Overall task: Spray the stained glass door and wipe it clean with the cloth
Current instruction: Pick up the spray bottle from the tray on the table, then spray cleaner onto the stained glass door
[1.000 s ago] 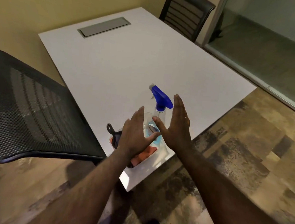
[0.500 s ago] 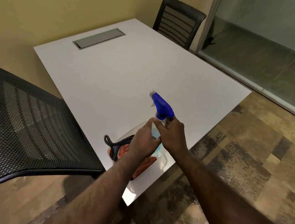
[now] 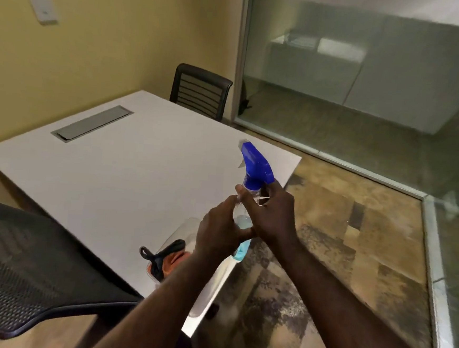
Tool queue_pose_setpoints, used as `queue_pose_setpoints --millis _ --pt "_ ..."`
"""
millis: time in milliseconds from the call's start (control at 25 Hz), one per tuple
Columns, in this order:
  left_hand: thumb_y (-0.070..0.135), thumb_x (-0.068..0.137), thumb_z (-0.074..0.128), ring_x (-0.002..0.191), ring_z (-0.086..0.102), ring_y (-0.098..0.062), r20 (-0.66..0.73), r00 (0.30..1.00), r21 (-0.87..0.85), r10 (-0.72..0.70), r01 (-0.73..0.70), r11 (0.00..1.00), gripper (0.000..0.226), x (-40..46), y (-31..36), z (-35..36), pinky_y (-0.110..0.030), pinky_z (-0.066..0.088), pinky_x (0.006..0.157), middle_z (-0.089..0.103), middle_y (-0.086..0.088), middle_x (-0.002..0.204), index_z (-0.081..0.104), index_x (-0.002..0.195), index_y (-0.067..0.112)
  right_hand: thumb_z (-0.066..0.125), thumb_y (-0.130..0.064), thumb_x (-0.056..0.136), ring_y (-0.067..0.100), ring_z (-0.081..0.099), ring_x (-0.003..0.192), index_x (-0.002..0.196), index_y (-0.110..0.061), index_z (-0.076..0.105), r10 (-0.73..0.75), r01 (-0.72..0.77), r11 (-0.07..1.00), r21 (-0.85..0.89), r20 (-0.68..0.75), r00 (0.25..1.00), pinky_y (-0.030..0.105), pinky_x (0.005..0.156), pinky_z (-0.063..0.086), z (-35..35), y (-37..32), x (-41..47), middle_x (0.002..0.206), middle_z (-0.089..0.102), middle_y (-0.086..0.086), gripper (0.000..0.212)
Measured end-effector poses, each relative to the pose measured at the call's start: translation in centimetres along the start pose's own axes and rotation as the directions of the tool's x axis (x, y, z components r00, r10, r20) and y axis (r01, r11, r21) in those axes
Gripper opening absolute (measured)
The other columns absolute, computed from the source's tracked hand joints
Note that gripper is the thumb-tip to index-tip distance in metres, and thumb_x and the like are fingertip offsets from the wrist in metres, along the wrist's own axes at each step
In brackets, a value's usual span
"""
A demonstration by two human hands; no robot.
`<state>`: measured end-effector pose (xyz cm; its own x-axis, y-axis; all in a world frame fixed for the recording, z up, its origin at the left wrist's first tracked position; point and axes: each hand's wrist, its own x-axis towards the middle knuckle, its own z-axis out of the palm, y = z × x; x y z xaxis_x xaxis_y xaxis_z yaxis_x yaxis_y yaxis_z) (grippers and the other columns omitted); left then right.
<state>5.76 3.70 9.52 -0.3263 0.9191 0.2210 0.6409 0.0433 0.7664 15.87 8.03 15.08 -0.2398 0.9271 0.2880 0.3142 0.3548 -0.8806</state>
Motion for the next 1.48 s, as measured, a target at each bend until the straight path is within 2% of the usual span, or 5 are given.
queue_pose_setpoints --millis 200,480,680,1080,1480 --pt "0.056 0.057 0.072 0.1 0.066 0.0 0.256 0.943 -0.229 0.212 -0.154 0.961 0.065 -2.5 7.4 1.9 -0.021 0.052 0.086 0.071 0.015 0.112 0.061 0.115 0.028 0.071 -0.027 0.085 0.011 0.059 0.098 0.123 -0.026 0.048 0.095 -0.09 0.995 0.051 -0.114 0.989 0.009 0.066 0.042 -8.4 -1.5 -3.5 0.115 0.059 -0.007 0.044" --pt "0.018 0.055 0.085 0.081 0.065 0.012 0.541 0.684 -0.465 0.489 -0.241 0.852 0.049 -8.8 19.3 9.9 -0.013 0.05 0.072 0.072 0.022 0.088 0.062 0.096 0.029 0.07 -0.021 0.084 0.014 0.063 0.088 0.106 -0.02 0.062 0.115 -0.145 0.989 -0.024 -0.493 0.863 0.03 0.076 0.051 -23.0 -1.7 -13.1 0.098 0.066 0.0 0.024" --pt "0.032 0.055 0.082 0.077 0.061 0.017 0.589 0.457 -0.589 0.667 -0.323 0.741 0.051 -16.1 29.6 14.6 -0.005 0.043 0.067 0.068 0.028 0.087 0.061 0.101 0.029 0.069 -0.03 0.082 0.01 0.051 0.065 0.079 -0.023 0.051 0.074 -0.233 0.964 -0.13 -0.709 0.701 0.027 0.063 0.04 -33.6 -3.1 -21.7 0.071 0.053 -0.008 0.019" --pt "0.041 0.056 0.083 0.081 0.06 0.017 0.508 0.118 -0.792 0.853 -0.326 0.517 0.063 -36.2 47.7 21.3 -0.006 0.043 0.069 0.069 0.024 0.096 0.065 0.113 0.021 0.059 -0.056 0.075 0.009 0.058 0.076 0.081 -0.039 0.048 -0.135 -0.397 0.864 -0.309 -0.902 0.409 0.03 0.068 0.049 -50.9 -9.4 -42.3 0.087 0.06 -0.006 0.021" --pt "0.02 0.067 0.086 0.08 0.067 0.01 0.425 -0.152 -0.877 0.892 -0.313 0.365 0.036 -49.8 60.6 25.3 -0.013 0.052 0.068 0.069 0.035 0.081 0.062 0.088 0.037 0.059 -0.047 0.084 0.01 0.053 0.076 0.089 -0.033 0.051 -0.275 -0.7 0.659 -0.275 -0.954 0.117 0.028 0.063 0.041 -62.3 -13.9 -54.2 0.088 0.052 -0.011 0.017"
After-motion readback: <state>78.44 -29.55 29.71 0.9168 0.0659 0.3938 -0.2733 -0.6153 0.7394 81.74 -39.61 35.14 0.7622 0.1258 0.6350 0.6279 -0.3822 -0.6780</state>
